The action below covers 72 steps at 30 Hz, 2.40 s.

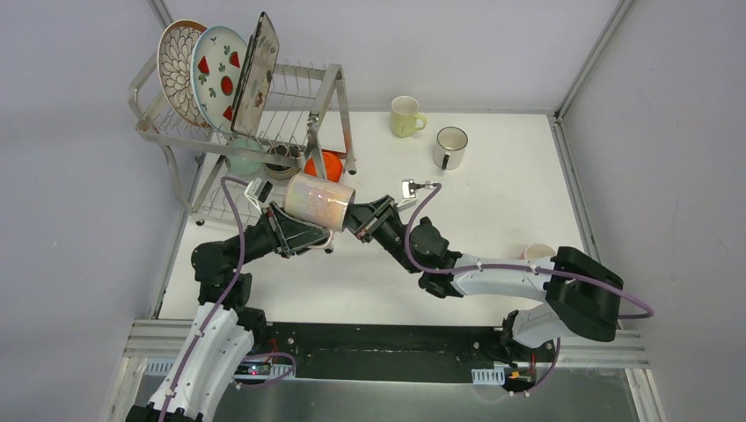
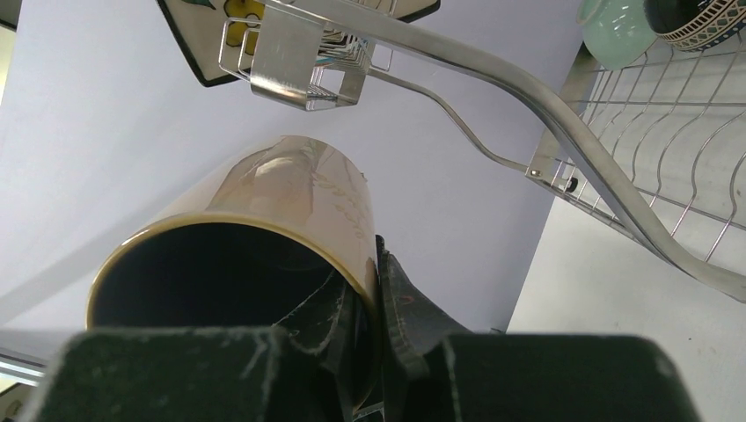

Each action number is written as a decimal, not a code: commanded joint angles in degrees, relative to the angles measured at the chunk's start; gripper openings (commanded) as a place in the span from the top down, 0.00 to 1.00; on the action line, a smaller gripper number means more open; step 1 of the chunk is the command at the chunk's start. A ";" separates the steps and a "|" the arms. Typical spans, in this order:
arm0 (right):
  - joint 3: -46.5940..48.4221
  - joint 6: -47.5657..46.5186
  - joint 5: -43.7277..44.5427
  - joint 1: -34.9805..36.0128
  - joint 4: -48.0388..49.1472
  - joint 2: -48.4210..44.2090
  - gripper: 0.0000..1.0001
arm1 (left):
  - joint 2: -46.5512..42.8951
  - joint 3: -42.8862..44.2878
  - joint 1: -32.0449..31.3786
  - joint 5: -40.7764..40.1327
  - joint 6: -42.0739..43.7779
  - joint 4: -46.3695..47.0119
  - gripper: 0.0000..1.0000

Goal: Load the mixed dishes into the dish rack
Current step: Pick up the cup at the center of the board, then turn the cup upside down in the dish rack.

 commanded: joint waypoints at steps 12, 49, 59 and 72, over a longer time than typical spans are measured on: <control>-0.82 0.30 5.04 0.07 3.40 -3.67 0.82 | -1.12 -1.82 -0.92 -3.78 -1.04 3.44 1.00; -15.41 -4.40 20.58 0.01 -40.41 -49.54 0.00 | -15.40 27.49 -0.96 -37.40 41.66 -78.35 1.00; -5.97 -13.13 14.74 0.01 -66.15 -52.19 0.00 | -10.11 29.03 -0.96 -57.21 49.83 -87.37 1.00; -3.64 -21.45 14.58 0.01 -73.11 -57.45 0.00 | 3.74 28.44 -0.95 -79.25 55.22 -81.81 1.00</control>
